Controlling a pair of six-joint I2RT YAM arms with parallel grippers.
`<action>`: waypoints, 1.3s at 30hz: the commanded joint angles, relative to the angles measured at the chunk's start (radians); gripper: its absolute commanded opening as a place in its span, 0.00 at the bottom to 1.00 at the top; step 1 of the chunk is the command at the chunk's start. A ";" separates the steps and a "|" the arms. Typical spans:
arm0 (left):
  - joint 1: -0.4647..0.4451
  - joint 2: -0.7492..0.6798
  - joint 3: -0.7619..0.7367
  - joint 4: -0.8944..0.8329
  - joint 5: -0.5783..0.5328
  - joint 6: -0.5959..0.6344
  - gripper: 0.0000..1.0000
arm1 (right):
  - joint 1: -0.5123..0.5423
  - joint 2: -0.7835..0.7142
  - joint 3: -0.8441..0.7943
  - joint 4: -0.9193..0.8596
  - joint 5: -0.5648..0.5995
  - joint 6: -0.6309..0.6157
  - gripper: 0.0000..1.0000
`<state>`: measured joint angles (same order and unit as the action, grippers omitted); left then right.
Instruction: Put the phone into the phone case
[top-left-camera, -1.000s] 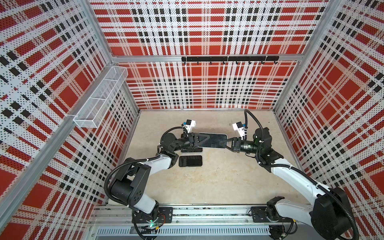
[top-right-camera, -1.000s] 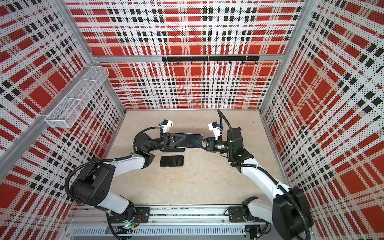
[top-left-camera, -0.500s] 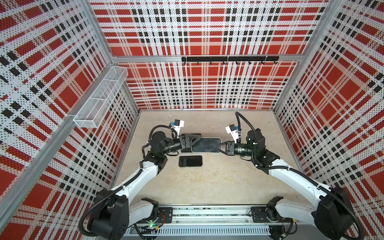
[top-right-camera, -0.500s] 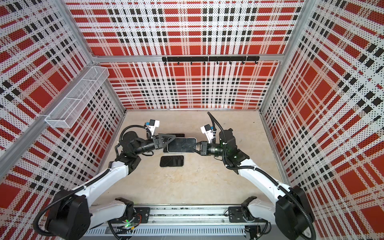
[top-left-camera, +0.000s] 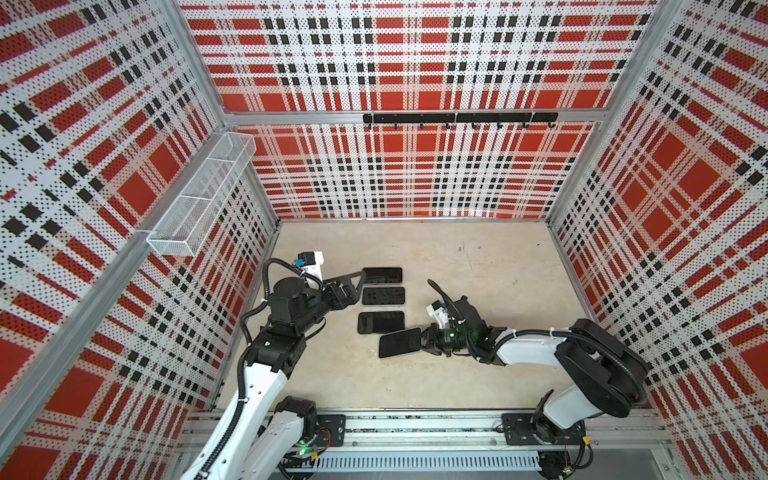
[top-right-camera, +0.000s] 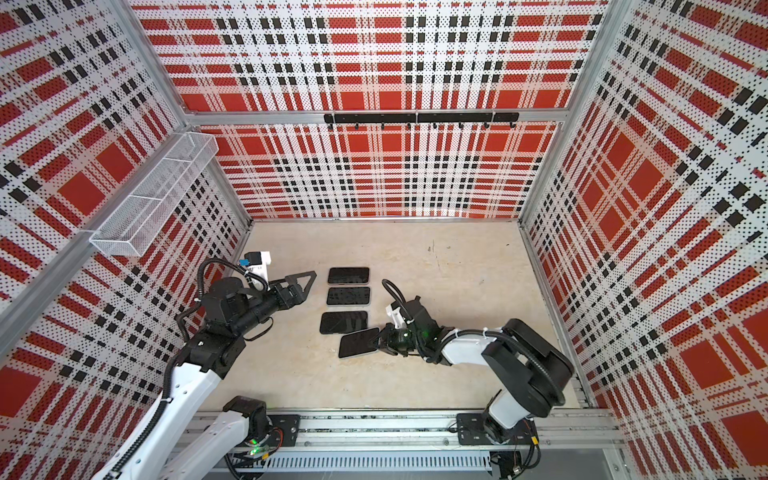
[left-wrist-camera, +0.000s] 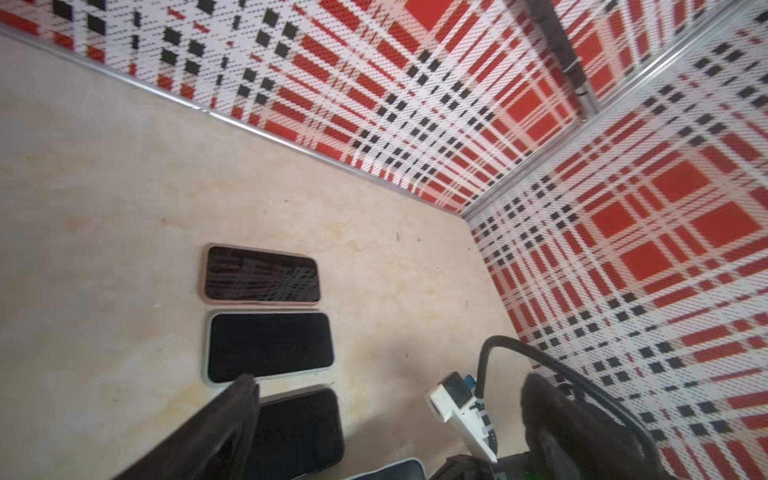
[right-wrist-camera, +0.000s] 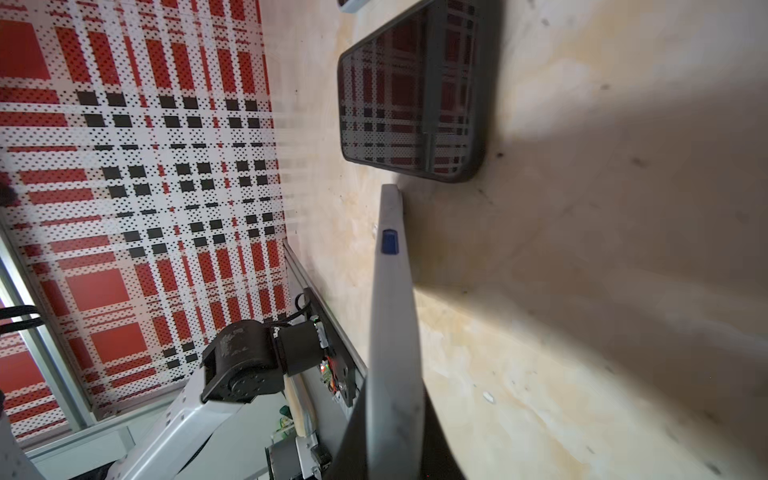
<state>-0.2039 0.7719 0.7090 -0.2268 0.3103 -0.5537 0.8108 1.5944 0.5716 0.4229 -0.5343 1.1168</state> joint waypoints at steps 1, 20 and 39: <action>0.005 -0.027 -0.005 -0.064 -0.067 0.038 1.00 | 0.029 0.063 0.039 0.173 0.021 0.069 0.00; -0.013 -0.043 -0.009 -0.070 -0.107 0.059 1.00 | 0.076 0.320 0.149 0.093 -0.013 0.139 0.06; -0.024 -0.007 0.095 -0.175 -0.238 0.166 0.99 | 0.074 0.012 0.244 -0.580 0.332 -0.118 0.59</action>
<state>-0.2192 0.7597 0.7547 -0.3668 0.1425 -0.4431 0.8818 1.6730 0.7578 0.0624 -0.3496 1.0870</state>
